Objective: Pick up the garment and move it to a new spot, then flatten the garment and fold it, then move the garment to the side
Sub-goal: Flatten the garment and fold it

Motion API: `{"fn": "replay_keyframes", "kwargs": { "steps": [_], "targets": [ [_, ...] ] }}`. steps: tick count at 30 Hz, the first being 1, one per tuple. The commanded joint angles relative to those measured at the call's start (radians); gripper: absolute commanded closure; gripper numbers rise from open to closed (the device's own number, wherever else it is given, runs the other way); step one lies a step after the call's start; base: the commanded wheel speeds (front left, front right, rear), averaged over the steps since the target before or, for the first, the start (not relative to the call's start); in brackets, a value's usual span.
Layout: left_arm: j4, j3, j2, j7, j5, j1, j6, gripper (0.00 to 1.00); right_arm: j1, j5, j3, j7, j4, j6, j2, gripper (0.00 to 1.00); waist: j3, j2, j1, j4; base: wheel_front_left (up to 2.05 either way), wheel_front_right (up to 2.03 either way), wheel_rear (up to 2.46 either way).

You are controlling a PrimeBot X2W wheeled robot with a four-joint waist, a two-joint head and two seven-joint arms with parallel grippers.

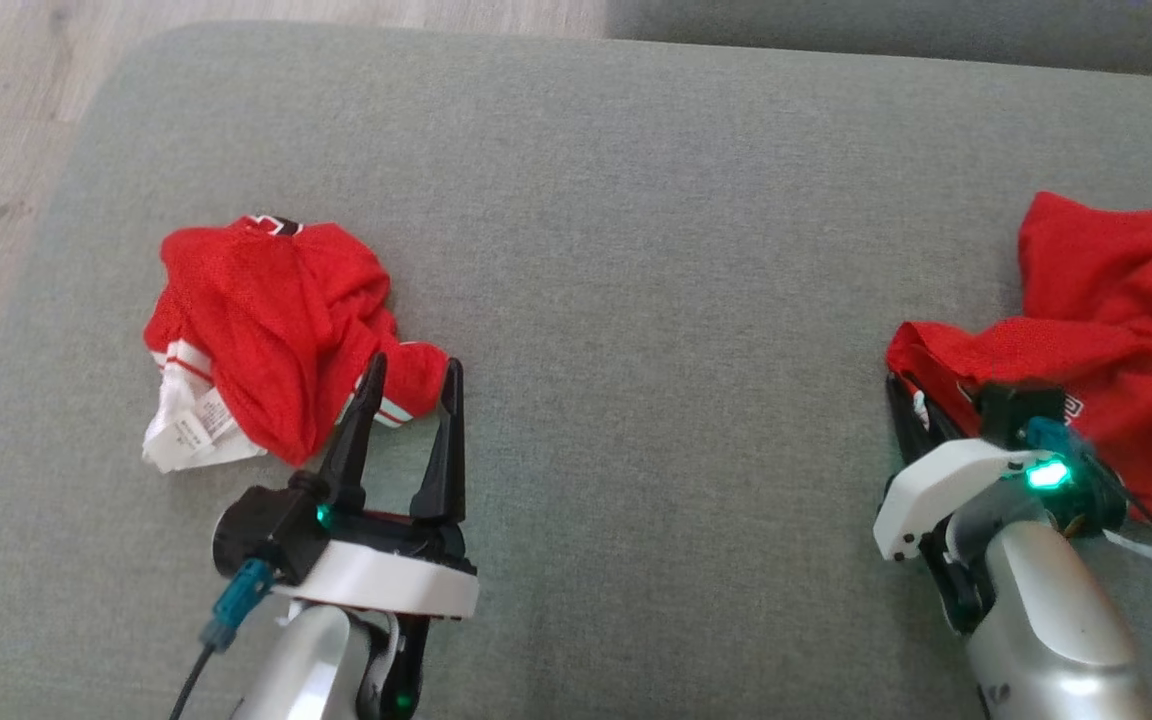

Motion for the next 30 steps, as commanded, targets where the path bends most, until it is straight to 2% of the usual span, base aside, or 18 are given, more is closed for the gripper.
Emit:
{"fn": "replay_keyframes", "kwargs": {
  "steps": [1, 9, 16, 18, 20, 21, 25, 30],
  "targets": [
    [-0.025, 0.032, 0.002, -0.008, -0.002, -0.039, 0.001, 0.00, 0.011, 0.013, 0.027, -0.011, 0.013, -0.001, 0.007, 1.00, -0.009, 0.0000, 0.0000, -0.008, 0.00, 0.00, 0.00],
    [-0.013, 0.022, 0.002, -0.008, 0.003, -0.035, 0.001, 0.00, -0.051, 0.084, 0.019, -0.106, -0.053, -0.001, 0.007, 1.00, -0.051, 0.0000, 0.0000, -0.010, 0.00, 0.00, 0.00],
    [-0.011, 0.019, 0.002, -0.008, -0.010, -0.026, 0.002, 0.00, -0.200, 0.110, 0.061, -0.094, -0.140, -0.001, 0.007, 1.00, -0.079, 0.0000, 0.0000, 0.030, 0.00, 0.00, 0.00],
    [-0.012, 0.011, 0.002, -0.008, -0.018, -0.025, 0.005, 0.00, -0.257, 0.150, 0.096, -0.076, -0.148, -0.001, 0.007, 1.00, -0.087, 0.0000, 0.0000, 0.049, 0.00, 0.00, 0.00],
    [-0.012, 0.006, 0.002, -0.008, -0.023, -0.022, 0.010, 0.00, -0.322, 0.240, 0.132, -0.062, -0.157, -0.001, 0.007, 1.00, -0.095, 0.0000, 0.0000, 0.067, 0.00, 0.00, 0.00],
    [-0.012, 0.006, 0.002, -0.008, -0.023, -0.022, 0.010, 0.00, -0.322, 0.240, 0.132, -0.062, -0.157, -0.001, 0.007, 1.00, -0.095, 0.0000, 0.0000, 0.067, 0.00, 0.00, 0.00],
    [-0.008, 0.012, 0.002, -0.008, -0.023, -0.007, 0.017, 0.00, -0.464, 0.394, 0.194, -0.085, -0.175, -0.001, 0.007, 1.00, -0.110, 0.0000, 0.0000, 0.087, 0.00, 0.00, 0.00],
    [-0.013, 0.035, 0.002, -0.008, -0.016, 0.016, 0.022, 0.00, -0.570, 0.430, 0.142, -0.143, -0.143, -0.001, 0.007, 1.00, -0.122, 0.0000, 0.0000, 0.078, 0.00, 0.00, 0.00]
  ]
}}
